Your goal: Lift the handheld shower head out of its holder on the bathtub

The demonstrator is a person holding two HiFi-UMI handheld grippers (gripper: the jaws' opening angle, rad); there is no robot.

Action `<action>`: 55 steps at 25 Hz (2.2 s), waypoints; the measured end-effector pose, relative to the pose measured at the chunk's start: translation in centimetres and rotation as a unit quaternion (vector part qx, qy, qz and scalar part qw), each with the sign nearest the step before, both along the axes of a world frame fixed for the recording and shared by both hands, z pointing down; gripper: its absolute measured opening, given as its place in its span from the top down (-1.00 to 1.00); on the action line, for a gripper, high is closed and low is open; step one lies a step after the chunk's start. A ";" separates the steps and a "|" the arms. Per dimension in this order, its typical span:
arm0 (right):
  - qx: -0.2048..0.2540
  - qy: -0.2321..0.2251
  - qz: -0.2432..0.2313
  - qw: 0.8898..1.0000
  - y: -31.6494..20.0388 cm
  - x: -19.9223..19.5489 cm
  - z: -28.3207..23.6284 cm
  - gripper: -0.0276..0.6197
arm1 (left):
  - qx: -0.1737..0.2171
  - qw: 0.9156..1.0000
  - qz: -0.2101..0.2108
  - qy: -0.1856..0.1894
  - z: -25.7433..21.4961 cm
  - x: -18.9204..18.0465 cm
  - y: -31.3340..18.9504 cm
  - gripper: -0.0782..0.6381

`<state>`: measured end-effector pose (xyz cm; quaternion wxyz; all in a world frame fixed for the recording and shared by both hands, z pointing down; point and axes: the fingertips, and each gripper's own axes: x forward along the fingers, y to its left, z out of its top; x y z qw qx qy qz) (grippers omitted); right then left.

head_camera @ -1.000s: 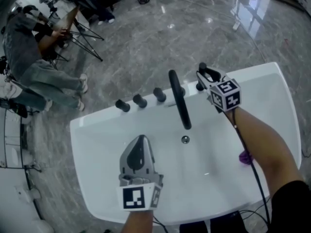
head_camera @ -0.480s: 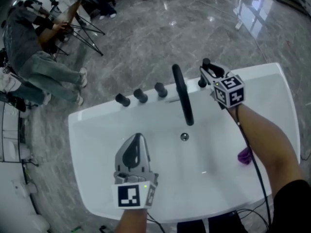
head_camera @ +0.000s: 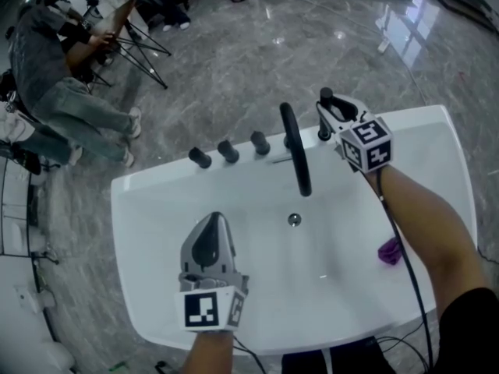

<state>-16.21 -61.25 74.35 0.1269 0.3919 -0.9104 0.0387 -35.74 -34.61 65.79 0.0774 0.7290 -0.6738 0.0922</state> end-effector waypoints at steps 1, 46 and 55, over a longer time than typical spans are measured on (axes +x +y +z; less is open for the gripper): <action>-0.003 -0.003 0.007 1.000 -0.1 0.3 -0.3 0.49 | 0.001 1.000 0.001 0.000 -0.4 0.0 0.0 0.76; 0.073 -0.025 0.013 0.997 17.1 8.8 -31.8 0.49 | 0.039 0.998 0.051 -0.004 -20.4 0.7 7.7 0.76; 0.093 -0.054 0.004 0.994 22.4 9.6 -39.5 0.49 | 0.074 0.995 0.059 -0.011 -26.3 0.7 9.5 0.76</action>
